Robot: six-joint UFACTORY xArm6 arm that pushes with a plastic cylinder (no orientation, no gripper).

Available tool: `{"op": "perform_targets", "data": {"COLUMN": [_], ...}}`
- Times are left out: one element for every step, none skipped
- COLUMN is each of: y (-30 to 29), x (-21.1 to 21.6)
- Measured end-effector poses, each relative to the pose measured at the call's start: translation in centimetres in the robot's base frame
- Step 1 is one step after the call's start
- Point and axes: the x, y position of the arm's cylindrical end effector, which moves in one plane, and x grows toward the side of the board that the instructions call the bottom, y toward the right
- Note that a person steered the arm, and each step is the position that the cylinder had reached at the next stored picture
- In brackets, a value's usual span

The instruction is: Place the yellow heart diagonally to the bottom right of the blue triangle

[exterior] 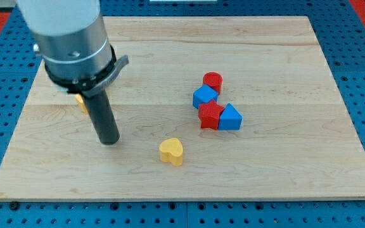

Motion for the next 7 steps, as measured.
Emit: {"op": "perform_targets", "data": {"y": [1.7,9.1,17.9,21.4,17.7,15.8,15.8], "x": [2.1,1.2,0.1,0.1,0.1,0.4,2.5]}}
